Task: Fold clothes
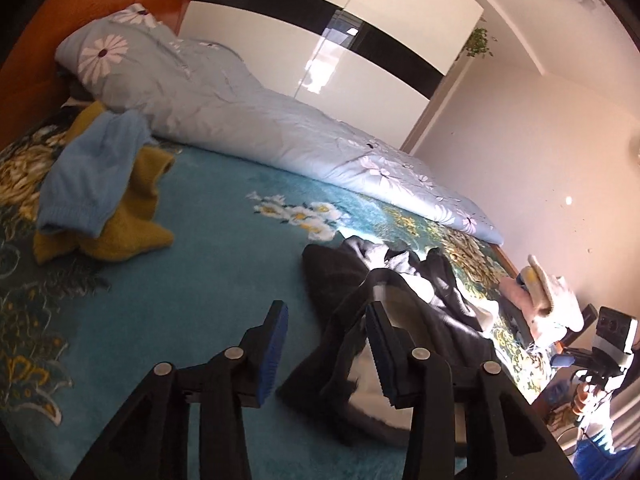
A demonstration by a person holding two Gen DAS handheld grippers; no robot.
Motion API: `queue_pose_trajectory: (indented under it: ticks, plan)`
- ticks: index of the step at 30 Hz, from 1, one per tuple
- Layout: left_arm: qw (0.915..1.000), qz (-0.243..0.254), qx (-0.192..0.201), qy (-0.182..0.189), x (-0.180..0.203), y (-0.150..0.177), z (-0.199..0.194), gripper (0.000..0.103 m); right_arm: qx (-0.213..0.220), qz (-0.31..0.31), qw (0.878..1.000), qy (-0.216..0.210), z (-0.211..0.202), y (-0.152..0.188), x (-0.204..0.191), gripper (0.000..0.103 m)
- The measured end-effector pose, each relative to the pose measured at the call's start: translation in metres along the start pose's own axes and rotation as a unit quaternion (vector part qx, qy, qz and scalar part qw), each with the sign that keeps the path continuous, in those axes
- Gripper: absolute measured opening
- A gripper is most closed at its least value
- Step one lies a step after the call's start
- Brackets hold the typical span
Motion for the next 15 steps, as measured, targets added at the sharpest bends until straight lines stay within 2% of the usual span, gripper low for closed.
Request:
queue_pose_trajectory:
  ticks: [2,3,5,7,9,12,15]
  plan:
    - [0.9996,0.02,-0.004,0.021,0.023,-0.015,0.023,0.057,0.039,0.011,0.999,0.004,-0.013,-0.017,0.009,0.053]
    - [0.9991,0.03,-0.009,0.029,0.034,-0.02,0.036,0.057,0.05,0.024,0.998,0.03,-0.011,-0.027,0.021,0.061]
    - [0.9977,0.047,-0.029,0.039,0.052,-0.024,0.065,0.058,0.054,0.056,0.992,0.104,0.001,-0.044,0.051,0.063]
    - [0.9961,0.057,-0.049,0.047,0.067,-0.027,0.093,0.058,0.031,0.089,0.979,0.18,0.026,-0.055,0.085,0.063]
    - [0.9956,0.039,-0.067,0.053,0.076,-0.027,0.118,0.058,0.003,0.106,0.967,0.231,0.055,-0.061,0.112,0.063]
    - [0.9942,-0.004,-0.088,0.062,0.082,-0.018,0.14,0.058,-0.046,0.103,0.954,0.278,0.098,-0.065,0.141,0.063]
    - [0.9926,-0.015,-0.096,0.073,0.089,-0.003,0.143,0.058,-0.092,0.102,0.942,0.307,0.132,-0.063,0.163,0.063]
Point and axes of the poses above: each gripper's, at about its wrist camera, not at the fingertips, and z roughly the way its jaws point, x to its right, y to its underside, the point moved 9 cm from there along z, roughly the way its jaws point, and after that the axes turned 5 degrees about y, right-handed, at the moved point
